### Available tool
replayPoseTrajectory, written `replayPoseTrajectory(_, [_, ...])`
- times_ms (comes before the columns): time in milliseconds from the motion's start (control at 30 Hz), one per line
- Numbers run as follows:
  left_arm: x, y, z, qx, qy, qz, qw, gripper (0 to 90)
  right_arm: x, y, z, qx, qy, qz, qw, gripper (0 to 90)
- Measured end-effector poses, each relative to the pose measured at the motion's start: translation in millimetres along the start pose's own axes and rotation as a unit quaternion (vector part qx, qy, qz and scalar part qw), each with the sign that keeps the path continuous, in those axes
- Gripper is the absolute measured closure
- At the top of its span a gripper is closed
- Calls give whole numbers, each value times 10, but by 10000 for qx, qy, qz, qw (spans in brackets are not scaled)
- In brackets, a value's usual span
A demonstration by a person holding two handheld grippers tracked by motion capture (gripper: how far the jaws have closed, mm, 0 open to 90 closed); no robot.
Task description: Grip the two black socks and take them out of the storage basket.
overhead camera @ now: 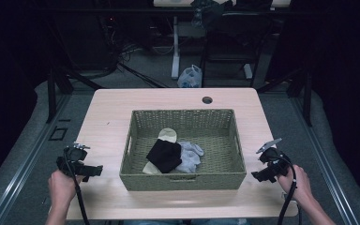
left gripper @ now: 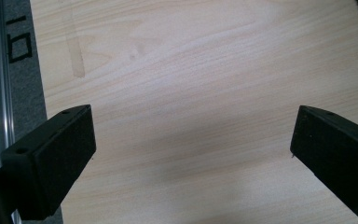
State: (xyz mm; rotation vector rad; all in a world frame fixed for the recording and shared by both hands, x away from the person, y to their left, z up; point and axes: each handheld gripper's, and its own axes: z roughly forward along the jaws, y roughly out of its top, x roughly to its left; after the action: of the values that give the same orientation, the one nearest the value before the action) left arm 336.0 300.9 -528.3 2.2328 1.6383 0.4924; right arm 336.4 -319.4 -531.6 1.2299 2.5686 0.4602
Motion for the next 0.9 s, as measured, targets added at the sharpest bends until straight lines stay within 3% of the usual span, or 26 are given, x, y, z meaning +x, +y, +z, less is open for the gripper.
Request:
replayPoseTrajectory(33, [-12,9,5,14,-2,26,10000,2,-14,4,-12,110,-41,-95,9999,150])
replayPoseTrajectory(267, [-28,15,-4,-54,18,94,9999,2,10,-15,-14,3,-89,-3,10000,151])
replayPoseTrajectory(533, [-35,17,-19,14,-46,201,9998,2,6,-4,-23,119,-98,-119,9998,151])
replayPoseTrajectory(733, [-99,49,-83,-109,-57,214,9997,1,4,0,-22,145,-92,-140,9998,151])
replayPoseTrajectory(900, [-149,77,-120,-71,-32,260,9996,1,8,-2,-19,125,-99,-128,9998,151])
